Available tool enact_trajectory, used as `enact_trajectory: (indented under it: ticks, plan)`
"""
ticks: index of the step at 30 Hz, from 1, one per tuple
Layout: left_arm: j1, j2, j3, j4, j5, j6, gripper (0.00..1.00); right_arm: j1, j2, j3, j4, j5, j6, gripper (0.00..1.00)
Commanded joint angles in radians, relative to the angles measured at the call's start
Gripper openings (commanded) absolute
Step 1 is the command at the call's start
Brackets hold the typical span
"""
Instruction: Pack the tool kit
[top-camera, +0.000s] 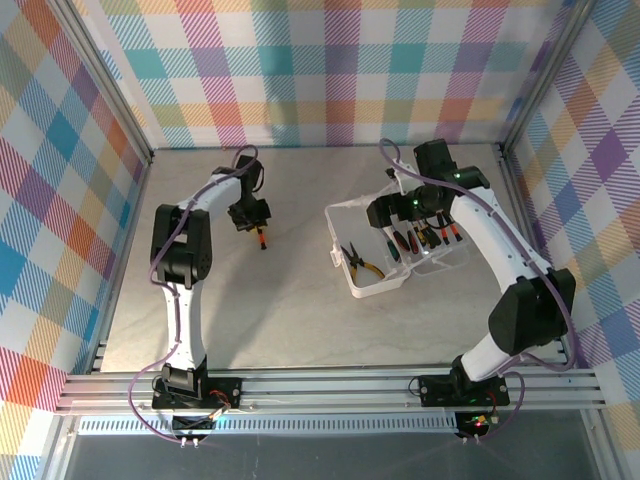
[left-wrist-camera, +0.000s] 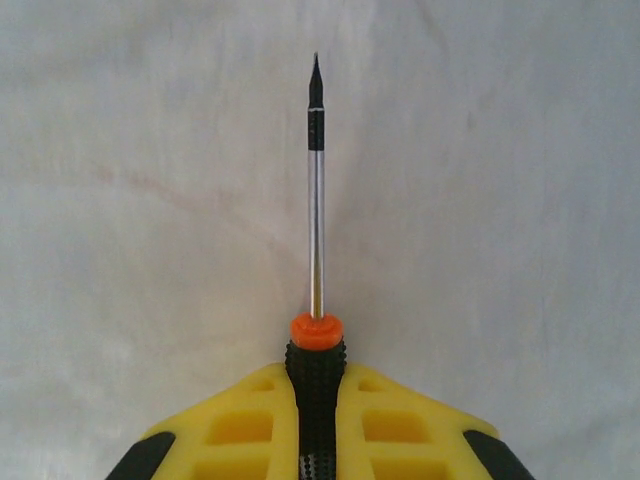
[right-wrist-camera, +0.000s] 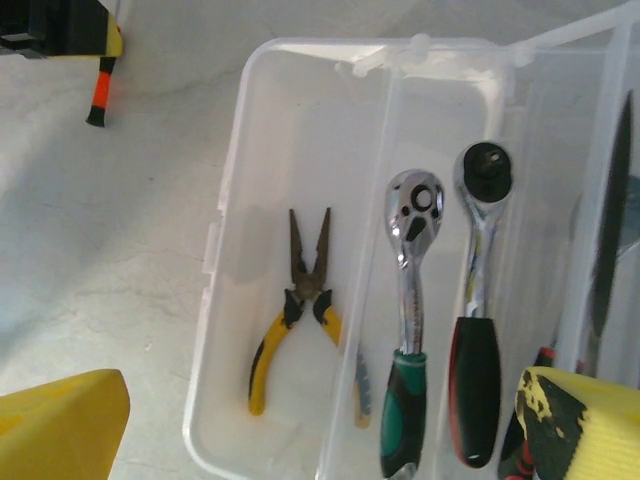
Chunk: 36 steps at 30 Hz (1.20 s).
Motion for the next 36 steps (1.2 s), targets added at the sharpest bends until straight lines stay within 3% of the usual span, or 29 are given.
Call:
enact_trajectory:
  ticks: [1,5,10,16,26,36]
  plan:
    - [-0.014,-0.163,-0.038,0.016,0.122,0.046,0.00,0.007,-0.055,-0.045,0.074,-0.144,0.031,0.99]
    - [-0.052,-0.280,-0.060,0.091,0.227,0.045,0.00,0.029,-0.077,-0.072,0.143,-0.267,0.053,0.99]
    - [-0.110,-0.395,-0.125,0.289,0.475,-0.070,0.00,0.111,-0.083,-0.107,0.225,-0.260,0.123,0.99]
    - [-0.161,-0.440,-0.172,0.497,0.617,-0.209,0.00,0.169,-0.082,-0.138,0.350,-0.265,0.215,0.95]
    - [-0.195,-0.461,-0.250,0.693,0.726,-0.316,0.00,0.191,-0.008,-0.083,0.383,-0.231,0.227,0.76]
    - [-0.220,-0.459,-0.265,0.702,0.726,-0.317,0.00,0.206,0.066,-0.024,0.412,-0.253,0.240,0.67]
